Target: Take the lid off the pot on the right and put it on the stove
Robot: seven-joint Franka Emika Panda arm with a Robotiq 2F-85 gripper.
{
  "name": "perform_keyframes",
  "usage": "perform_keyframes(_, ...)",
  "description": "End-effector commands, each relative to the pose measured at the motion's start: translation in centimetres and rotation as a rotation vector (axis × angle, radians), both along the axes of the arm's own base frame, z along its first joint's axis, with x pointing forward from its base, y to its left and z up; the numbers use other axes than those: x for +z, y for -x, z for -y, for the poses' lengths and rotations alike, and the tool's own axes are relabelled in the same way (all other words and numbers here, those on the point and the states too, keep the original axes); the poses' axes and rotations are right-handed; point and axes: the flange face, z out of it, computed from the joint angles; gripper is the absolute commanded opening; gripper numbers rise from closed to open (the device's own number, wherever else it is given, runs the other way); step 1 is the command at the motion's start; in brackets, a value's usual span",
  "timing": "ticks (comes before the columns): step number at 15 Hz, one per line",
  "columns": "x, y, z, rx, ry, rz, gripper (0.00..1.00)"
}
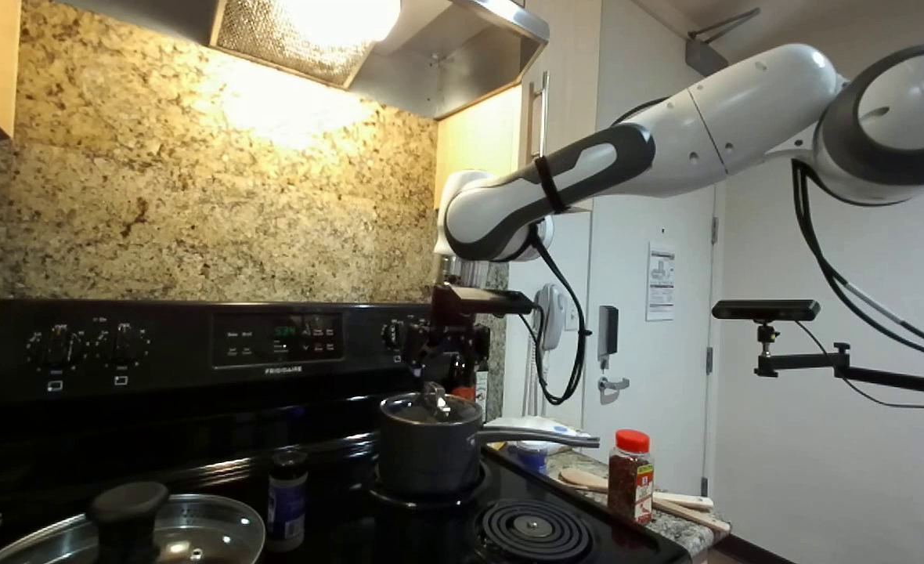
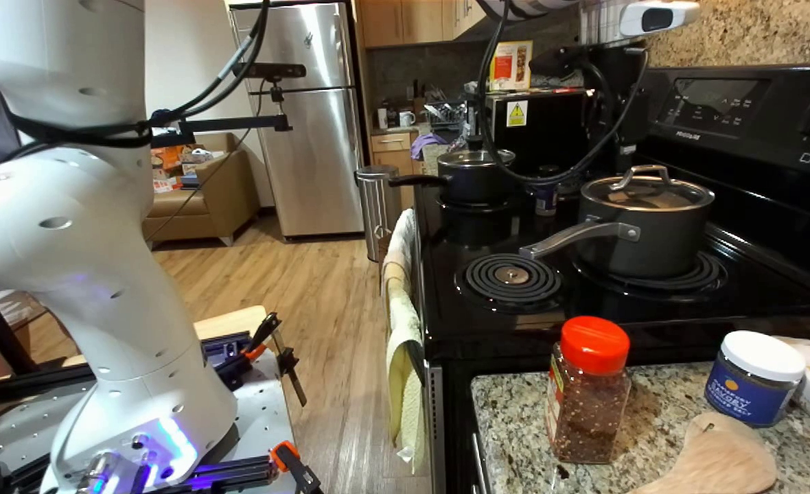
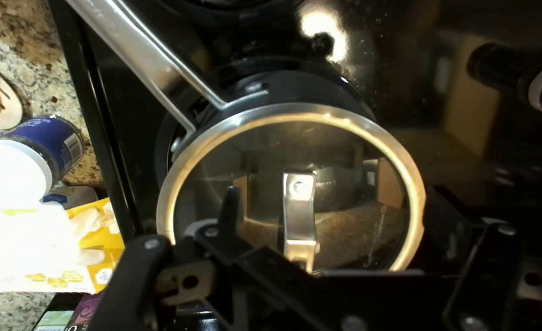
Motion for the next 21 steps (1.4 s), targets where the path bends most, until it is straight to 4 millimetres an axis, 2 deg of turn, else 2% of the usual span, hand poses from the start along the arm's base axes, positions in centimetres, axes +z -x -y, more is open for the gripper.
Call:
perform_keyframes(1,0.4,-0.9,-0.2,-0.018,-0.021,0.024,1.00)
perform_keyframes(9,0.7,-1.3,0.0,-0.035,0.001,0.036,1.00)
perform_keyframes(10,0.6,-0.7,0.1,-0.014,0.002,0.020,1.00)
perform_keyframes(13,0.5,-0.8,0.1,-0.015,0.002,0.021,1.00)
perform_keyframes(14,1.4,-0.2,2.1,-0.005,0.018,0.009,1.00)
perform_keyframes(15,-0.8,-0.7,2.0,-0.015,0.014,0.012,1.00)
perform_keyframes(17,-0.6,-0.8,3.1,-0.032,0.026,0.020,1.00)
perform_keyframes(18,-1.1,-0.8,3.5,-0.036,0.018,0.013,1.00)
perform_keyframes(21,-2.3,-1.2,3.5,0.004,0.031,0.036,1.00)
